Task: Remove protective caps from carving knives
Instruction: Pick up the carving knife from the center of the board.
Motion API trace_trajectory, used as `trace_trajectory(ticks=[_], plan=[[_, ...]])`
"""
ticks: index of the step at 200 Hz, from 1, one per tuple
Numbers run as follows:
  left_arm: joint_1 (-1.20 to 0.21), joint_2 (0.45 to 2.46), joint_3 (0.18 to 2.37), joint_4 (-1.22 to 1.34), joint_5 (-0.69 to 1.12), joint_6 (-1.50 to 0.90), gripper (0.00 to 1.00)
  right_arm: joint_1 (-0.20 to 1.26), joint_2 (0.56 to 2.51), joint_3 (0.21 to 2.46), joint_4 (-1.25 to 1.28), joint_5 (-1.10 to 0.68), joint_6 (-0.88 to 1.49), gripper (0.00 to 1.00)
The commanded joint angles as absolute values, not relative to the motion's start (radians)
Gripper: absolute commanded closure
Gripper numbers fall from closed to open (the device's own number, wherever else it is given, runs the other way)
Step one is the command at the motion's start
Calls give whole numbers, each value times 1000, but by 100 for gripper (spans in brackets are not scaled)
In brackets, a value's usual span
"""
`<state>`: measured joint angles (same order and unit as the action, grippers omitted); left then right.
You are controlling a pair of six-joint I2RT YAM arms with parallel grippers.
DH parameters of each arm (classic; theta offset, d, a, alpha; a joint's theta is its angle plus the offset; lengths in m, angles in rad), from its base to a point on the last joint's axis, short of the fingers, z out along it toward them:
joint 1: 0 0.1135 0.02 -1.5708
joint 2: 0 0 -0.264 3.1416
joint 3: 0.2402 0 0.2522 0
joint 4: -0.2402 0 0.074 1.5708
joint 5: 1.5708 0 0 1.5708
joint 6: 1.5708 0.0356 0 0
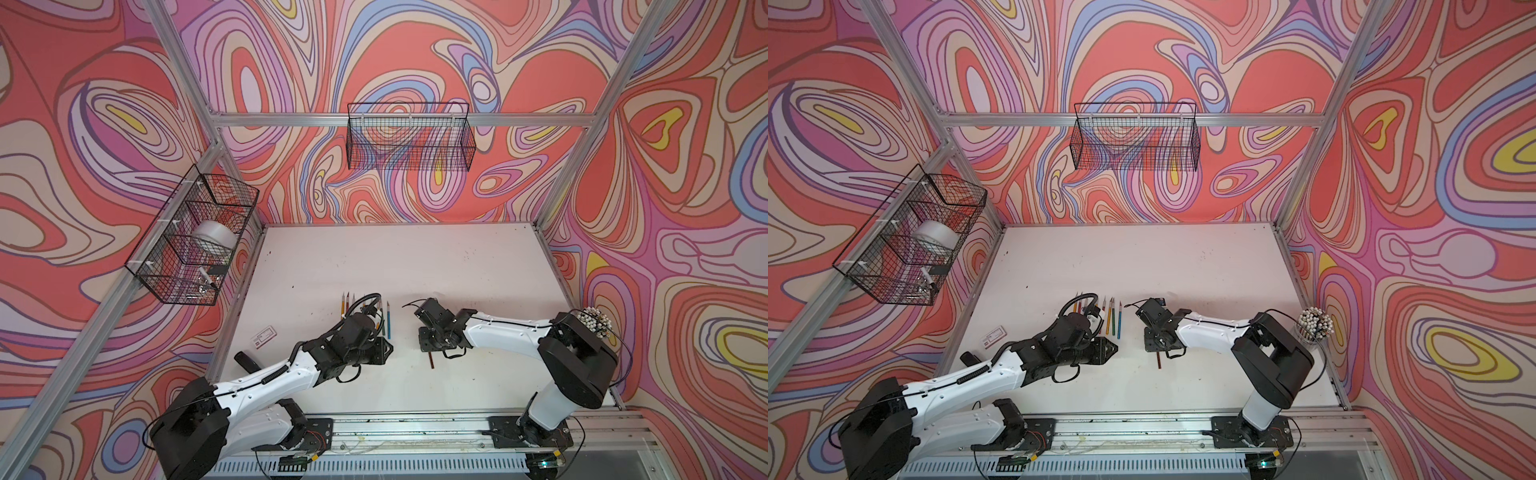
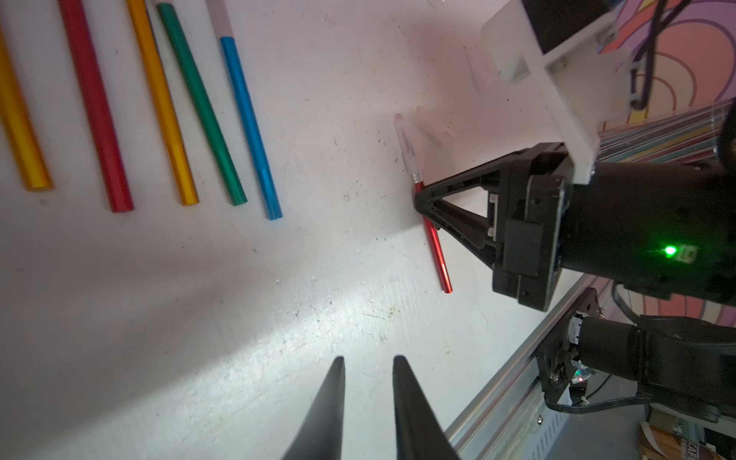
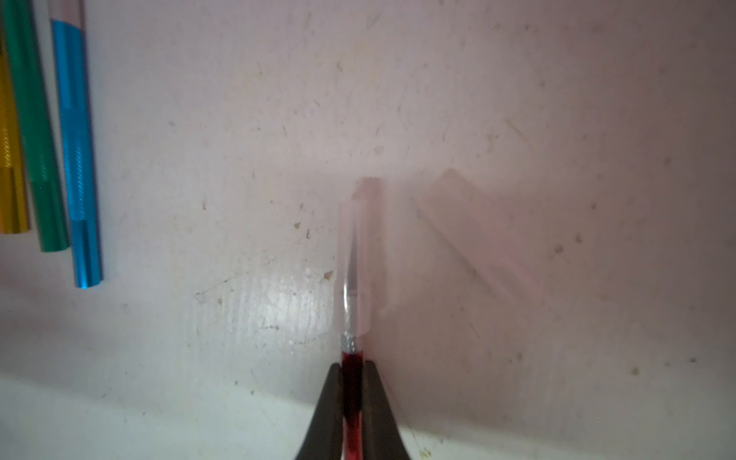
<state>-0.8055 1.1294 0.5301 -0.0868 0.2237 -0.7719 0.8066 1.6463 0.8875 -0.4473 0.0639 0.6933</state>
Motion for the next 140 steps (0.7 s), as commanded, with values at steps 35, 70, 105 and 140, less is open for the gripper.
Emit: trace_trajectory(ticks=[35,70,105,140], plan=[[-819,1174,526,66,310,-797,76,785,1559,861,-389,30,712,94],[-835,1231,529,115,329,-811,76,716,1496,806,-349,-33,716,94],[-872,1287,555,154,312,-832,76,629,1428,762,-320,-109,708,94],[-884,1347,559,259,344,-883,76,535,1347,722,-290,-213,697,94]])
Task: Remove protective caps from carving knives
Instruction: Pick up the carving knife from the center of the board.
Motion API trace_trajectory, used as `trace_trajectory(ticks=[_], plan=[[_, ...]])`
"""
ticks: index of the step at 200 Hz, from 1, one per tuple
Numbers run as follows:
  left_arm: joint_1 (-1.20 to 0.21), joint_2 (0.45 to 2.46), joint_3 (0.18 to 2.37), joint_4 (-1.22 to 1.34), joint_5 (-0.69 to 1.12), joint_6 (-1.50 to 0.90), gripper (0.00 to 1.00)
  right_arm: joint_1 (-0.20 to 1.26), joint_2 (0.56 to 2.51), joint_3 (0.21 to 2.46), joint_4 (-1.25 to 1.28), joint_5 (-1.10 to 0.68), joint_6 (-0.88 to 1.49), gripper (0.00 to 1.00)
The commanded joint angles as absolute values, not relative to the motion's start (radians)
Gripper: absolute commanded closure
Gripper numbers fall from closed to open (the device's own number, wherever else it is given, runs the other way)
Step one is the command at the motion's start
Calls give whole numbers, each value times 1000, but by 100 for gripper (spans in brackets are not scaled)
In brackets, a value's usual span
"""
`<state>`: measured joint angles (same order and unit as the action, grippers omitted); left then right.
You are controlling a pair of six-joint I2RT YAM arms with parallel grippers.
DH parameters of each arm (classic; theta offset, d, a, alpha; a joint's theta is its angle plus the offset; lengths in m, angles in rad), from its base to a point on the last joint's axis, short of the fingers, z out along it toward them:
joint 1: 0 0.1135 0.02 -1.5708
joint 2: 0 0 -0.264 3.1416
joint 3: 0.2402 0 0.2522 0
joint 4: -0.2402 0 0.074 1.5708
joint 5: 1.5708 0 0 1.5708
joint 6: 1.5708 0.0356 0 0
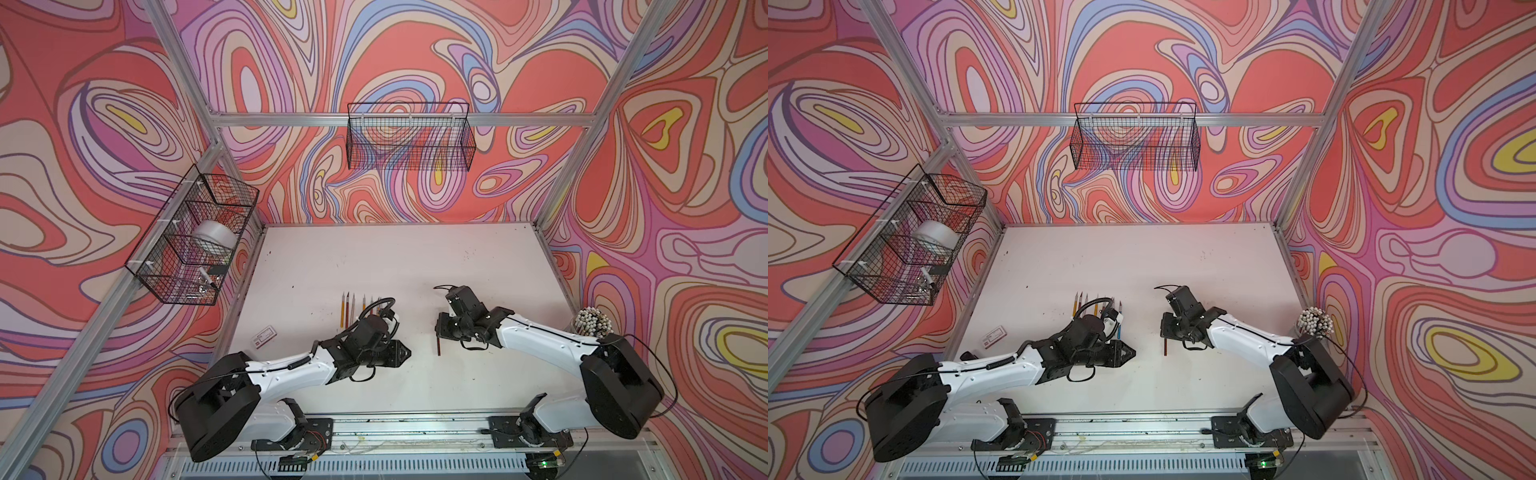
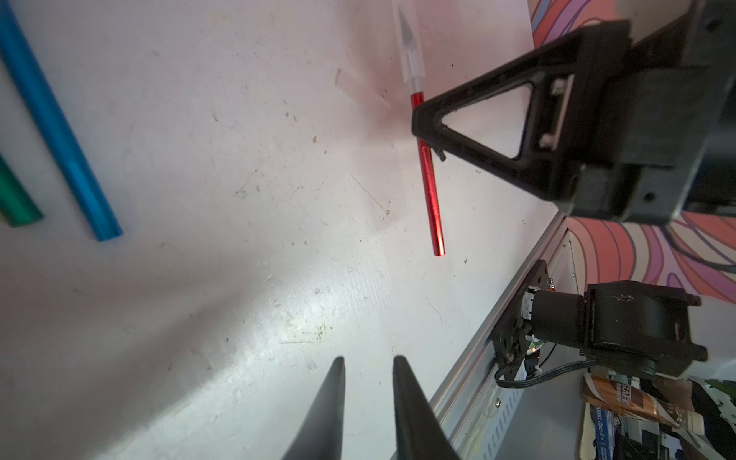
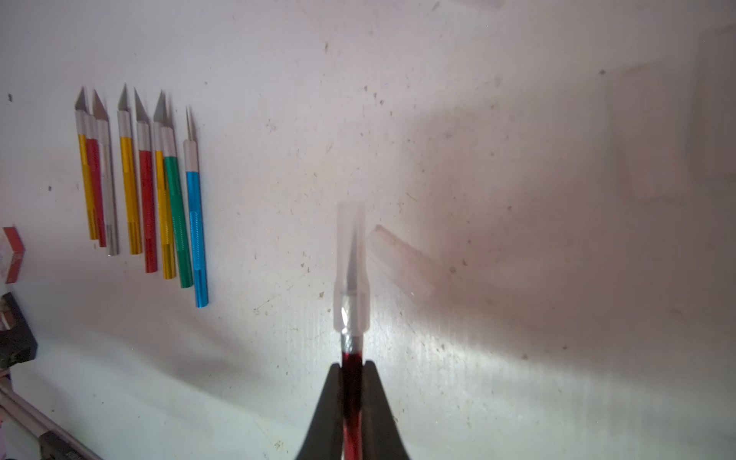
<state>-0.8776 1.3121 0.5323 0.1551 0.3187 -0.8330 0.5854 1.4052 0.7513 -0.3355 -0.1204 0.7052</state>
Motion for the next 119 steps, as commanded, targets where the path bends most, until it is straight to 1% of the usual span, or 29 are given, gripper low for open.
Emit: trace_trajectory(ticks=[1,38,119], plan=[[-884,1349,560,261,344,-883,76,532,1345,722,-288,-216,696,94],[-893,1389,602,284,361,-888,76,480,1288,694,-247,-318,701,94],[-901,1423,624,347,417,-904,76,466,1264,677,-129,-433,731,94]])
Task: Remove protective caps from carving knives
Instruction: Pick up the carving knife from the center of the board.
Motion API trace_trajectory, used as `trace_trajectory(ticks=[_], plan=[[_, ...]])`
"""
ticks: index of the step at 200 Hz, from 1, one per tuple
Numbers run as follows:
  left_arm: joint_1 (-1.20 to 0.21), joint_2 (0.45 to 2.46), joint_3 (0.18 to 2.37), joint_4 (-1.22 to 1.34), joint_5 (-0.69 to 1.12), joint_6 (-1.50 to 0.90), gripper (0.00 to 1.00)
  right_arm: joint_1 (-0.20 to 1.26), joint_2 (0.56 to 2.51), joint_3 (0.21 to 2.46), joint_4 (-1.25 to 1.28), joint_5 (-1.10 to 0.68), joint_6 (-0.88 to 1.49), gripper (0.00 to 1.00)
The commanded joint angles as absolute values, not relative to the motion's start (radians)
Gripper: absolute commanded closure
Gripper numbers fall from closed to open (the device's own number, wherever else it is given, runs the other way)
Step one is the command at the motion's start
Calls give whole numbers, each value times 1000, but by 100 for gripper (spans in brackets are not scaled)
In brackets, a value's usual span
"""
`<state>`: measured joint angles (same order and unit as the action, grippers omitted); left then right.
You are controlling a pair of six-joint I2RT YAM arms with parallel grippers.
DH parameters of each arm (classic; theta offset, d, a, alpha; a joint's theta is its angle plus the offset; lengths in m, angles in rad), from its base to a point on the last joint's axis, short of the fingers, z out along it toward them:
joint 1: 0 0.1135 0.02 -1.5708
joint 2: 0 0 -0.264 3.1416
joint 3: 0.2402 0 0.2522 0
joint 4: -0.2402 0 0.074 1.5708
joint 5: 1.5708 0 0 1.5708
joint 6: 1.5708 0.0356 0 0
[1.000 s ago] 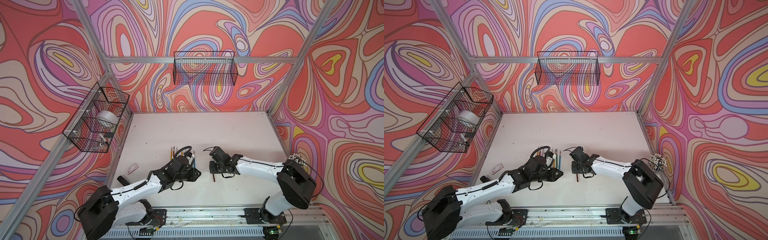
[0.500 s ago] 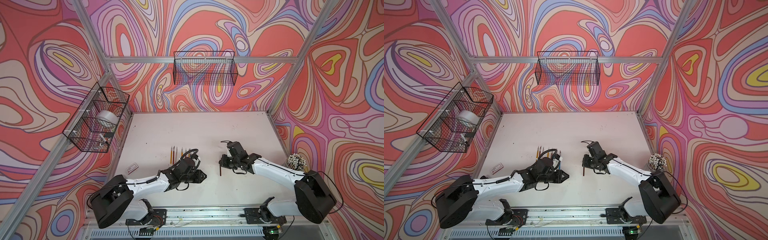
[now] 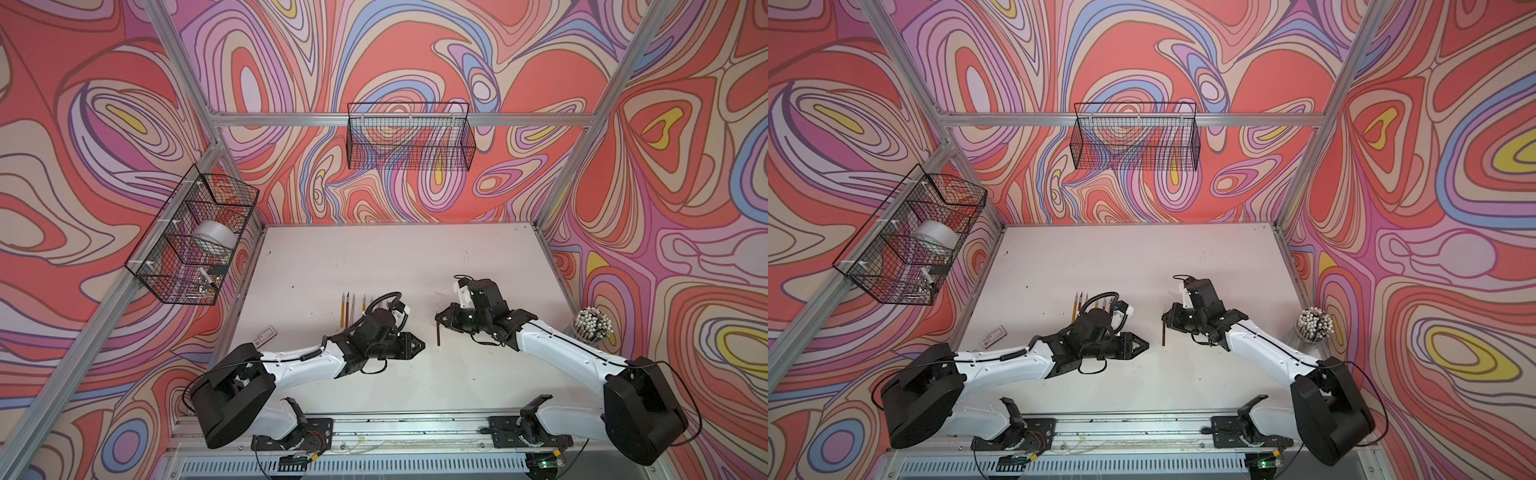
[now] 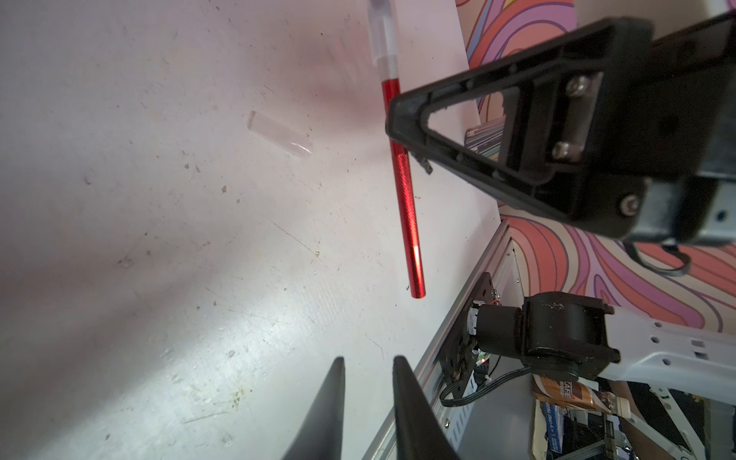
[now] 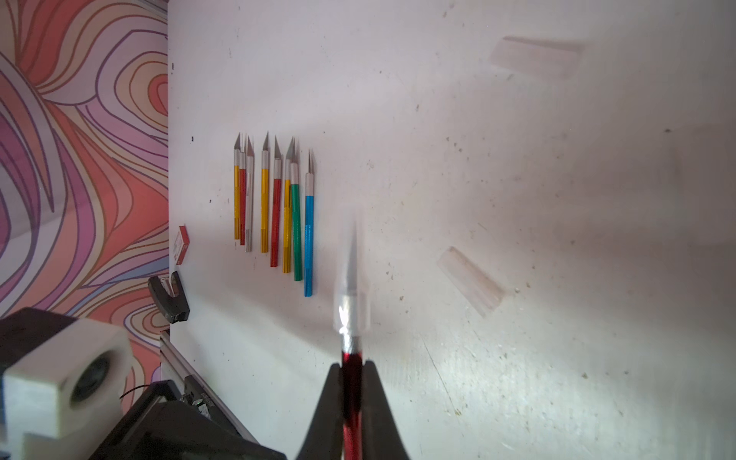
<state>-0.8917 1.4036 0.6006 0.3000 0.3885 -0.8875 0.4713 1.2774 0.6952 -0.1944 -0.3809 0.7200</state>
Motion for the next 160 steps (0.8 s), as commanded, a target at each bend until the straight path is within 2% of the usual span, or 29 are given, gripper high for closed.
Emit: trace_trajectory(ticks=[1,74,160], plan=[[-901,1424,623,348,417,-905,76,467,1264,676,-127,-434,731,94],[-904,1487,597,555,453,-1035,75,467,1249,651,-87,-448,731,94],[-904,1552,607,627,451,-1104,72,467,1236,629,-17,-531,750,94]])
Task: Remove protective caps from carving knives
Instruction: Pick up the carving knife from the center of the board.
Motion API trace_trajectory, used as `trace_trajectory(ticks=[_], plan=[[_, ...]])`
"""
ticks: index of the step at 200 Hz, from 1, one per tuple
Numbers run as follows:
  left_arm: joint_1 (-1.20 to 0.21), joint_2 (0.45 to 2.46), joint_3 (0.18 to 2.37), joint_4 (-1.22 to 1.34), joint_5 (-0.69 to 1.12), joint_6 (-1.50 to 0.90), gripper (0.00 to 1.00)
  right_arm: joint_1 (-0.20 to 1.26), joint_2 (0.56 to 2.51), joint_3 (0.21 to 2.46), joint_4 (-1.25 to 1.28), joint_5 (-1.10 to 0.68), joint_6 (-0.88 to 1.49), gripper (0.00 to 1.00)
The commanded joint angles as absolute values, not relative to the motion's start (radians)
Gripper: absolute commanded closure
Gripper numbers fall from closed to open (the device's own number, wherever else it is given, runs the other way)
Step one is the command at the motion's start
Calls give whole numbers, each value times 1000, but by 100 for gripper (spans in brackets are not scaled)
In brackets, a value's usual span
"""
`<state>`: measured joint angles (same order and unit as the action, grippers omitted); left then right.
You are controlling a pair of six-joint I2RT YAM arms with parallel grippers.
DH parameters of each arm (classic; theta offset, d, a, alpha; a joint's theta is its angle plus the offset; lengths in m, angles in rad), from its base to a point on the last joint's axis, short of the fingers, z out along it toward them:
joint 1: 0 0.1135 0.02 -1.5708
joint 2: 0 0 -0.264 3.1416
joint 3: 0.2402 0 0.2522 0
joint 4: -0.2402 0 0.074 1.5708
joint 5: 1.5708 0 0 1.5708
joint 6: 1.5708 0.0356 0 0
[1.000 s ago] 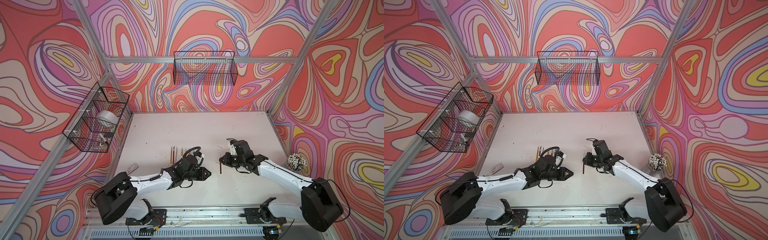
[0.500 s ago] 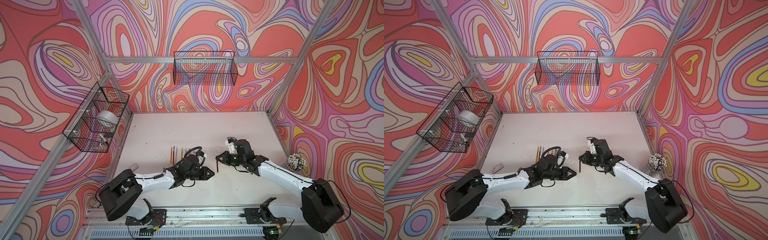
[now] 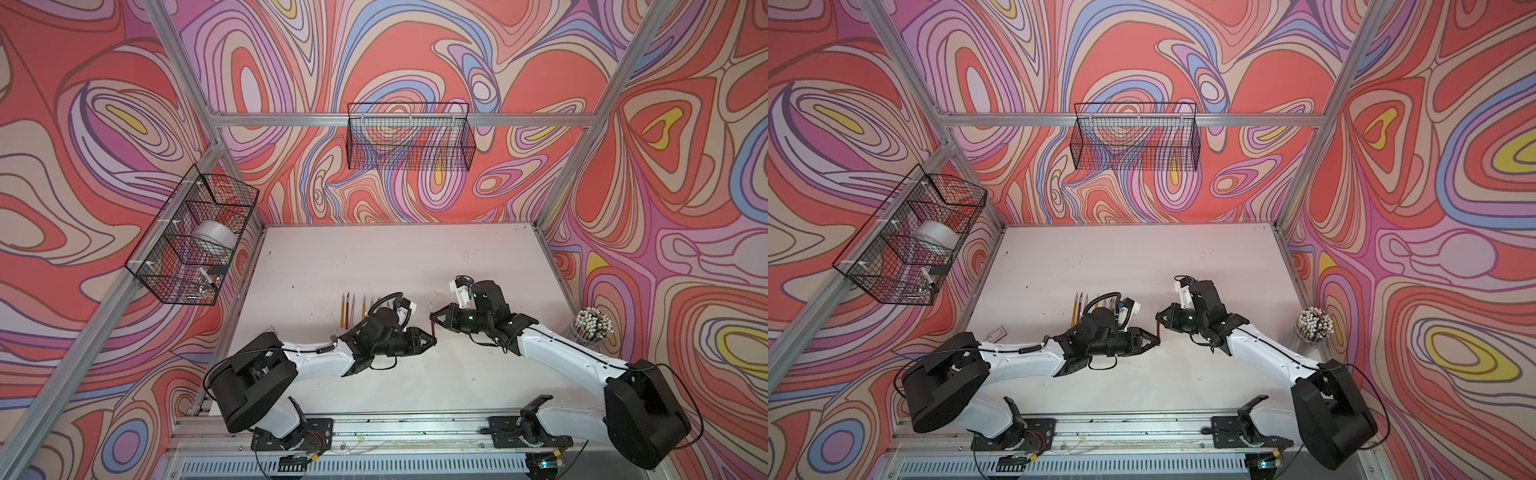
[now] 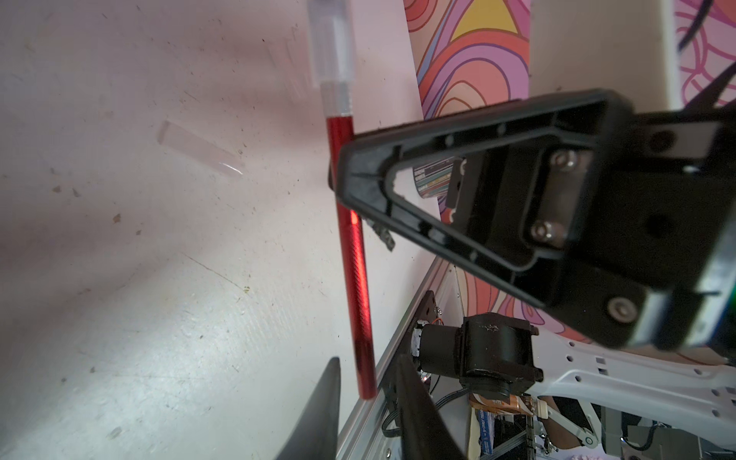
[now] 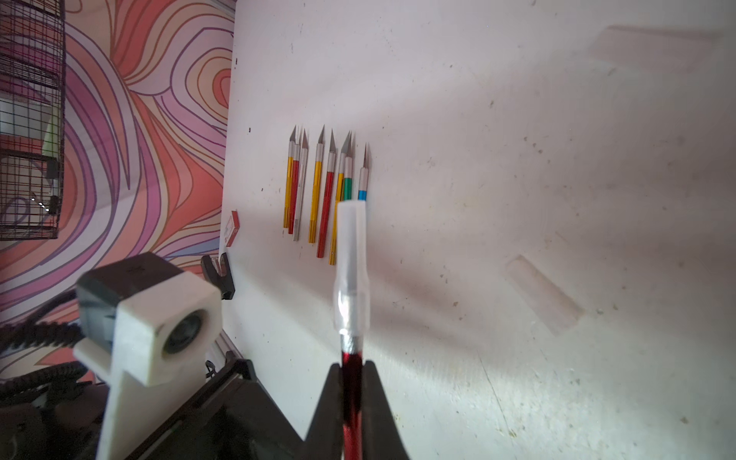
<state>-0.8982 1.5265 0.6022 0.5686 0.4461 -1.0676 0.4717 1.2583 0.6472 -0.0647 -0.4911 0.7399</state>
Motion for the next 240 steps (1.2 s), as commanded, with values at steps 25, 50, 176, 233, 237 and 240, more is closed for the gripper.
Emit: trace_trajectory(ticks=[25,50,176,233,237,240], plan=[[-904,1570,611,647,457,-1118,73,467,1239,627,-14,-539,751,93],[-903,1577,613,664,461,-1126,77,468,1246,624,-16,-541,745,93],[-903,1578,615,633,458,-1099,100,467,1242,633,-44,-516,736,82],[-905,1532,621,469,441,-994,100,467,1221,676,-145,-435,727,61],[-903,1527,624,452,437,-980,100,468,1220,678,-152,-432,726,61],[-904,1522,626,440,435,-972,100,467,1218,679,-156,-429,725,60]])
